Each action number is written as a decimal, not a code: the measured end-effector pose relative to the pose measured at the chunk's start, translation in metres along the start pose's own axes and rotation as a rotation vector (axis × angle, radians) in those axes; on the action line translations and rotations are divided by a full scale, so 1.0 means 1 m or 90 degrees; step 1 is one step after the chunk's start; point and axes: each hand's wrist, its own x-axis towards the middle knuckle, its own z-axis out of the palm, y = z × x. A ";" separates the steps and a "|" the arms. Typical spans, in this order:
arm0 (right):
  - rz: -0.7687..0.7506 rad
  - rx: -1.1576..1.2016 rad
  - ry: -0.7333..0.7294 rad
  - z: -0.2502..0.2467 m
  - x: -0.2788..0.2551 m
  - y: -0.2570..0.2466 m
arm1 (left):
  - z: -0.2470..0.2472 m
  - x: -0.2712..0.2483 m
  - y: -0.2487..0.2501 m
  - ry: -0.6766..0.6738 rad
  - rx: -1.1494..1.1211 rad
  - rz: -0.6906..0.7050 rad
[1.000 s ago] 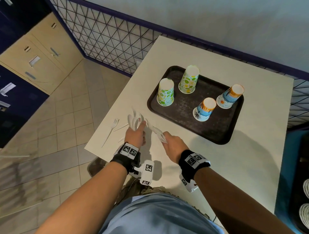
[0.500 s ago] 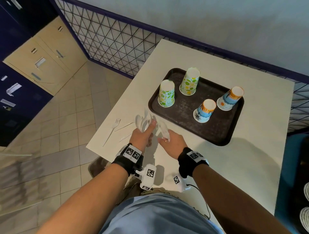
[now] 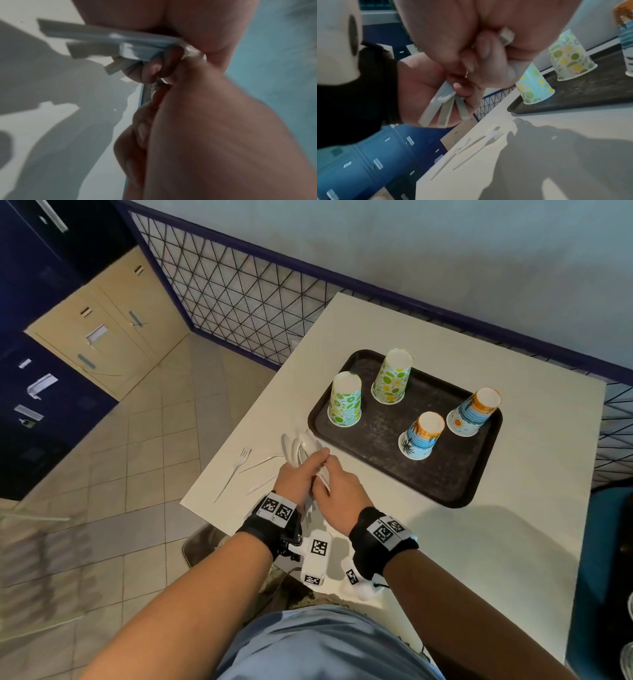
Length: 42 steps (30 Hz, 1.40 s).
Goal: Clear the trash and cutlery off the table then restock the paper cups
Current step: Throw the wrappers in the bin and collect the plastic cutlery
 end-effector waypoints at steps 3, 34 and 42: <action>0.027 0.154 0.055 0.001 0.000 0.004 | 0.001 -0.002 0.005 0.019 -0.017 0.009; 0.218 0.249 -0.151 0.002 0.053 0.016 | -0.072 -0.005 0.034 0.094 0.189 0.127; 0.151 -0.111 -0.186 0.054 0.071 0.023 | -0.165 0.040 0.029 0.209 0.621 0.035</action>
